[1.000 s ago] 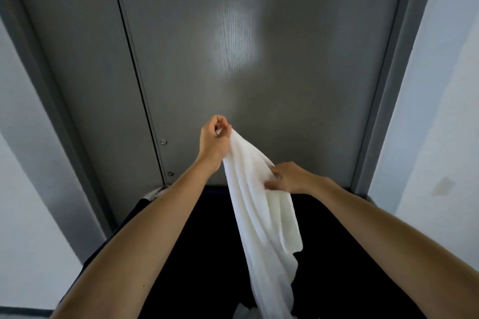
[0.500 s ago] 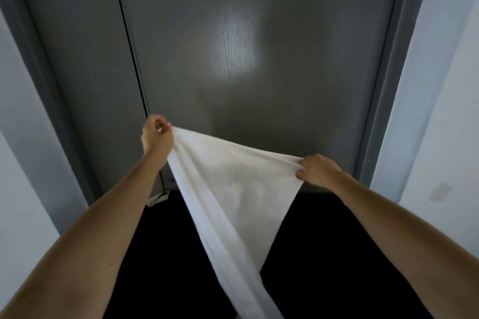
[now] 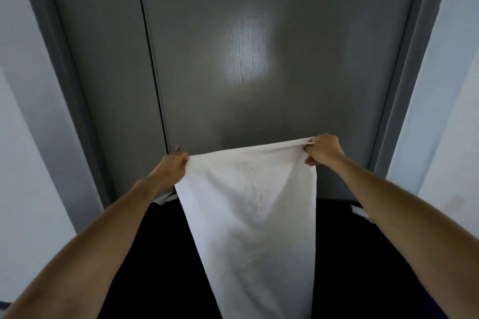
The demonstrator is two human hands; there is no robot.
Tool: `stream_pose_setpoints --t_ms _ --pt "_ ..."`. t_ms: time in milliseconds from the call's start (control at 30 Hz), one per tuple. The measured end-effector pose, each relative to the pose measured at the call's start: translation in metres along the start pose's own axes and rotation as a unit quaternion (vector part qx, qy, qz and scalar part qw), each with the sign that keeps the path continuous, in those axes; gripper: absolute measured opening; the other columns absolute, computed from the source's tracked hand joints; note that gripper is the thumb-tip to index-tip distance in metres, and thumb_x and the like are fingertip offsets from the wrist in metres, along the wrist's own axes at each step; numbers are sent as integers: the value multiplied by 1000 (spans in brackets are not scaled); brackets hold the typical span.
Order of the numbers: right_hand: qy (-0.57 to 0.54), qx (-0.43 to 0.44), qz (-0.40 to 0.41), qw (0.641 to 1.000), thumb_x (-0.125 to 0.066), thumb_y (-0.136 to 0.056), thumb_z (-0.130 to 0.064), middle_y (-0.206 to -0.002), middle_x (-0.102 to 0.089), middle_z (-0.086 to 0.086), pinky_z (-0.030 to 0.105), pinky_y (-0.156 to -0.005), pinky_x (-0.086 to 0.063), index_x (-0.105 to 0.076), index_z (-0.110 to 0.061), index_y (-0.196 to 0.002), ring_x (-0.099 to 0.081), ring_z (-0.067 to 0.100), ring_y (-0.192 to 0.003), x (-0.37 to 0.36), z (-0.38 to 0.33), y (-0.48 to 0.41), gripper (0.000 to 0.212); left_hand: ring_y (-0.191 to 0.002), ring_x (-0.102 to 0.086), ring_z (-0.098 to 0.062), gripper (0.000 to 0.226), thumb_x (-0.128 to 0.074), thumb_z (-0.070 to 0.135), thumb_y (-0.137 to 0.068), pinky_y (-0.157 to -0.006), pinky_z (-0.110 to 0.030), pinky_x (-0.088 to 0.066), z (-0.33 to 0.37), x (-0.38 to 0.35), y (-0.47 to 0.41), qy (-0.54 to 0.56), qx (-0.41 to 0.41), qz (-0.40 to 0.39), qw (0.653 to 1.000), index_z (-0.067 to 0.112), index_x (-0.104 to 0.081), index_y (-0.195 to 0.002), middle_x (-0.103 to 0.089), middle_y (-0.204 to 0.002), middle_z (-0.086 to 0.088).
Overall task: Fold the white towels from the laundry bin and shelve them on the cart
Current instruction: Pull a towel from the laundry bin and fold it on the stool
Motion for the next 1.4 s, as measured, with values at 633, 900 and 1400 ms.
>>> stream_pose_setpoints --t_ms 633,900,1400 --pt "-27 100 171 980 -51 -87 6 -101 -68 21 34 -83 -52 -71 0 -99 -64 33 -97 73 -70 -4 24 -83 -66 -35 28 -55 21 -95 -55 -30 -55 63 87 -60 308 119 144 933 1 -63 -113 -65 -109 -20" --pt "11 222 327 919 -47 -95 -13 -97 -66 18 27 -69 -43 -68 -8 -109 -59 31 -83 210 -186 -12 26 -112 -52 -41 48 -29 37 -102 -89 -44 -42 153 251 -122 31 -39 290 956 2 -52 -124 -57 -121 -25" --pt "198 222 96 950 -38 -94 -6 -123 -61 15 28 -93 -39 -63 0 -113 -53 27 -118 101 -165 -7 32 -102 -59 -27 40 -41 38 -98 -84 -34 -43 134 178 -83 -17 -95 138 986 6 -64 -108 -64 -111 -17"
Point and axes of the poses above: each hand's wrist, its own y-axis away from the middle knuckle, its own x-axis out of the back of the hand, z = x × y, the point moved 3 cm from there along -y, towards the middle knuckle
